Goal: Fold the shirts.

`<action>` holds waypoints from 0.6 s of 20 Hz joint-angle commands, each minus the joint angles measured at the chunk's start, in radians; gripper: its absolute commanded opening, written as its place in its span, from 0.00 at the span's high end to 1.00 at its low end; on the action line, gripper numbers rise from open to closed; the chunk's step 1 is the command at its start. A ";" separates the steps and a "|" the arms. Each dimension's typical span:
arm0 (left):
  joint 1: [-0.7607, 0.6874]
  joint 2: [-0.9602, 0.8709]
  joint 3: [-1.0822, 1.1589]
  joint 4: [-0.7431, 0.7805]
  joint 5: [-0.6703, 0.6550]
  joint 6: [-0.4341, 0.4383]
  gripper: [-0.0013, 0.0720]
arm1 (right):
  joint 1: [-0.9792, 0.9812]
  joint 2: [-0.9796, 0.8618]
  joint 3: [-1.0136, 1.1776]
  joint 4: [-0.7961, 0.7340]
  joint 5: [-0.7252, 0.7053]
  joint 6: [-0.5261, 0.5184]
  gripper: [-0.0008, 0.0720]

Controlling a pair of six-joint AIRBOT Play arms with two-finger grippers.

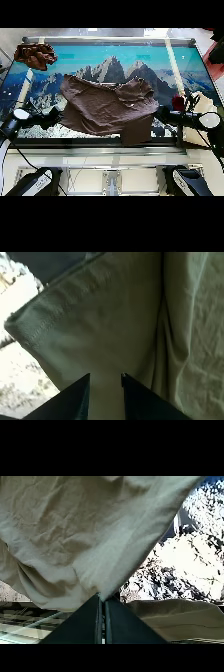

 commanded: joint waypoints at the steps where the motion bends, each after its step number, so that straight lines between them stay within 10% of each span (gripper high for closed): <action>1: 0.002 0.000 0.000 0.100 0.052 -0.029 0.55 | 0.001 0.000 0.001 0.021 -0.002 -0.001 0.94; 3: 0.002 -0.003 -0.003 0.193 0.045 -0.161 0.10 | 0.001 0.000 0.001 0.024 -0.002 -0.001 0.94; 10: 0.002 -0.164 -0.004 0.046 0.075 -0.100 0.11 | 0.001 0.001 0.001 0.081 -0.014 -0.005 0.94; 12: 0.002 -0.176 -0.004 -0.003 0.126 -0.078 0.38 | 0.001 0.001 0.001 0.106 -0.018 -0.011 0.94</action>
